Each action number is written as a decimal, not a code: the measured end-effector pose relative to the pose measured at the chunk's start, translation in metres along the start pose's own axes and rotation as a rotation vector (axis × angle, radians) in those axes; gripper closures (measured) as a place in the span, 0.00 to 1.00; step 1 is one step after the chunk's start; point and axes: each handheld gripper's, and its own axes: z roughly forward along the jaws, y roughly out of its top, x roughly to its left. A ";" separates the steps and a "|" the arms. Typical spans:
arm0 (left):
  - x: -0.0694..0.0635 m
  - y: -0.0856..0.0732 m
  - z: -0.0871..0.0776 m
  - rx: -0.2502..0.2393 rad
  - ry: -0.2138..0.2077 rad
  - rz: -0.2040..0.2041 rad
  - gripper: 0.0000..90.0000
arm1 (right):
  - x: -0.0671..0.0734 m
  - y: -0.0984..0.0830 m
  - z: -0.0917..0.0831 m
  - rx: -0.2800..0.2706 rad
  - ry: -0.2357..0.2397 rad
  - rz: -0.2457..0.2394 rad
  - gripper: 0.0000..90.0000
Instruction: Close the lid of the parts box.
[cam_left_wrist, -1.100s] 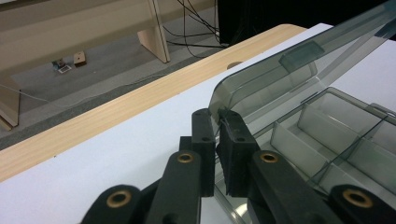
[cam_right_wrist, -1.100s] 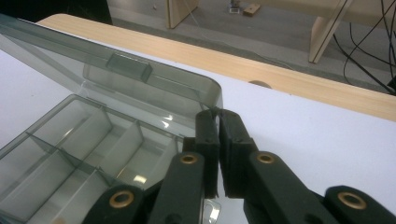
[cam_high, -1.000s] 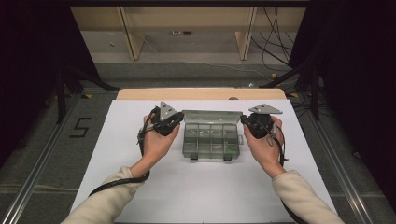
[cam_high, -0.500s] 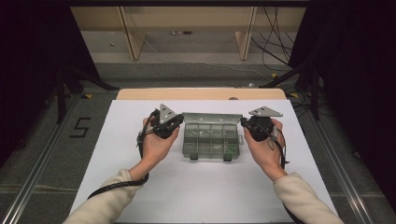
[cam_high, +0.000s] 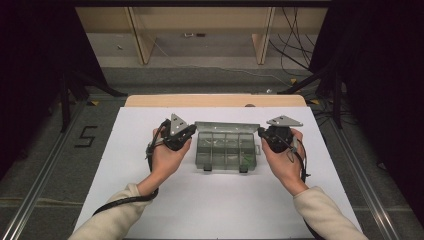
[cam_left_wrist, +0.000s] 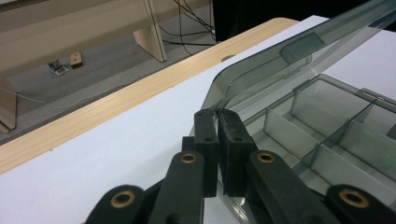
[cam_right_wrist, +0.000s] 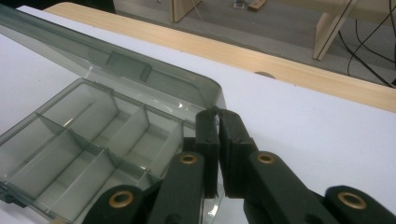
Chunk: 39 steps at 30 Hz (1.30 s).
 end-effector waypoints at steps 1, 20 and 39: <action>0.000 0.000 0.000 0.003 -0.002 0.005 0.96 | 0.000 0.000 0.000 0.001 -0.003 0.003 0.97; -0.001 -0.007 -0.005 0.027 -0.025 0.033 0.98 | 0.002 -0.006 -0.004 0.010 0.013 -0.008 0.97; 0.007 -0.016 -0.012 0.046 -0.015 0.023 1.00 | -0.003 -0.013 -0.008 0.026 0.010 -0.007 0.93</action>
